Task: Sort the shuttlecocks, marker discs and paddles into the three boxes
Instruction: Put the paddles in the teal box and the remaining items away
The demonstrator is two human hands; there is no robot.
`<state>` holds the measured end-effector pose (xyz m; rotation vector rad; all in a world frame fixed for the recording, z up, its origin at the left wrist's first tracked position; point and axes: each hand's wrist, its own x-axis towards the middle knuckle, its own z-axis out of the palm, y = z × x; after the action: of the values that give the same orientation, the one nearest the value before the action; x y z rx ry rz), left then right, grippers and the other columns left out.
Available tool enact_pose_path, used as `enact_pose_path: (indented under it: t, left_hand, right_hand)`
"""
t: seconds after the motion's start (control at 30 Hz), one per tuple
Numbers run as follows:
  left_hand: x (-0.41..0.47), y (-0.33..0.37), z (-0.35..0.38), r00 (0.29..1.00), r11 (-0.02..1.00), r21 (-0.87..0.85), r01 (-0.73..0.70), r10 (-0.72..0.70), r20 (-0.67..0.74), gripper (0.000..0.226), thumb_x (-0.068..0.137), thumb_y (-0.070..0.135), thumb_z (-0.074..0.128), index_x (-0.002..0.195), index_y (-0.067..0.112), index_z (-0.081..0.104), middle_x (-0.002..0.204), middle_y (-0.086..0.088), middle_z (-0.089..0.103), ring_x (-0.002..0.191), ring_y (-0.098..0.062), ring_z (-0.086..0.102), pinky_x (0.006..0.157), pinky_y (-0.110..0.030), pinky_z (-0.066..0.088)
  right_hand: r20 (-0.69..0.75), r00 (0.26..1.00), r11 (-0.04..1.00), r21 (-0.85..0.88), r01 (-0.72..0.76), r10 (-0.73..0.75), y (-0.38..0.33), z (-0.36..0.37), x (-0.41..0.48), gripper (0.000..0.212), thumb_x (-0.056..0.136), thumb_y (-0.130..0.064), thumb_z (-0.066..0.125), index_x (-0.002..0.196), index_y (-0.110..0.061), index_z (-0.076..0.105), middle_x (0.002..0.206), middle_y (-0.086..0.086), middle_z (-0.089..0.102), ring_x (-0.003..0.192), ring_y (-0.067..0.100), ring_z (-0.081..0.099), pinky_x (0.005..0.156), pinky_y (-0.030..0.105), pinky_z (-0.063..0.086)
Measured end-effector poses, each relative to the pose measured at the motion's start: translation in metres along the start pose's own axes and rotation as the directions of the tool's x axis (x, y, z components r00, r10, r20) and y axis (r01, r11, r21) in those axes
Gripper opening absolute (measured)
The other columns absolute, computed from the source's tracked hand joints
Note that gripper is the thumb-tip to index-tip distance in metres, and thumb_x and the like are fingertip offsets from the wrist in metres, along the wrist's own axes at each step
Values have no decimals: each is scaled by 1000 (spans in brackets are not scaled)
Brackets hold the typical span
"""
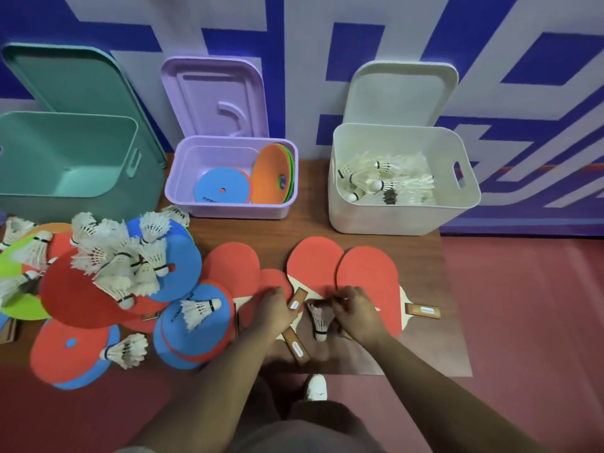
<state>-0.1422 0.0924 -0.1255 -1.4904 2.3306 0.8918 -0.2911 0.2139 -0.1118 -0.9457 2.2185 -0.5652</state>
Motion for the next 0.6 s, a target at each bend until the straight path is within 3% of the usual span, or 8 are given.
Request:
enact_pose_path:
  t: [0.1, 0.2, 0.27, 0.37, 0.43, 0.5, 0.57, 0.6]
  left_hand:
    - [10, 5, 9, 999, 998, 56, -13, 15, -40, 39, 85, 36, 68, 104, 3, 61, 107, -16, 64, 103, -33, 59, 77, -34, 38]
    - [16, 3, 9, 991, 986, 108, -130, 131, -6, 30, 79, 40, 66, 85, 10, 63, 91, -12, 66, 90, -33, 61, 70, -36, 43]
    - [17, -3, 10, 987, 975, 153, -161, 157, 38, 32, 75, 44, 67, 85, 14, 60, 91, -9, 64, 89, -31, 60, 72, -37, 47]
    - [12, -5, 12, 987, 981, 127, -147, 138, 79, 32, 75, 34, 73, 91, 13, 57, 94, -8, 63, 89, -28, 59, 73, -36, 45]
    - [8, 2, 8, 994, 995, 4, -104, 104, 34, 22, 79, 24, 70, 90, 11, 57, 87, -6, 61, 82, -27, 59, 66, -33, 40]
    - [5, 9, 0, 1000, 972, -235, -17, 18, 1, 10, 82, 13, 65, 89, 10, 58, 77, -2, 59, 75, -26, 58, 61, -32, 37]
    - [3, 15, -12, 999, 896, -441, 49, -51, 6, 7, 85, 8, 60, 89, 13, 59, 76, -4, 65, 78, -26, 65, 69, -36, 47]
    - [0, 18, -18, 998, 859, -510, 56, -64, 0, 12, 85, 5, 58, 86, 17, 57, 79, -6, 68, 80, -26, 67, 76, -39, 51]
  right_hand:
    - [37, 999, 1000, 0, -4, 4, 10, 5, -1, 21, 86, -13, 57, 105, -10, 64, 104, 10, 57, 100, 24, 54, 78, 18, 33]
    - [61, 998, 999, 26, -23, 22, 17, 8, -1, 21, 87, -14, 55, 106, -10, 64, 105, 10, 58, 101, 22, 54, 78, 18, 32]
    - [66, 997, 997, 58, -42, 38, 16, 7, 0, 22, 86, -15, 56, 106, -10, 64, 104, 10, 58, 98, 23, 56, 79, 21, 35]
    - [87, 995, 994, 103, -48, 39, 16, 7, 6, 17, 84, -17, 58, 99, -12, 63, 100, 12, 63, 92, 29, 61, 76, 24, 40]
    - [92, 995, 989, 134, -61, 49, 15, 6, 10, 8, 85, -18, 58, 93, -16, 59, 94, 14, 65, 84, 32, 64, 71, 31, 47]
    - [69, 995, 977, 199, -83, 70, 11, 3, 13, 9, 89, -19, 58, 87, -11, 57, 83, 14, 66, 64, 27, 63, 58, 29, 49]
    - [27, 995, 961, 260, -99, 96, 5, 0, 18, 20, 93, -27, 59, 90, -7, 60, 76, 8, 66, 56, 19, 59, 50, 18, 44]
    - [12, 993, 948, 299, -113, 115, 2, -1, 22, 26, 93, -35, 60, 91, -9, 62, 76, 4, 67, 60, 17, 60, 53, 17, 43]
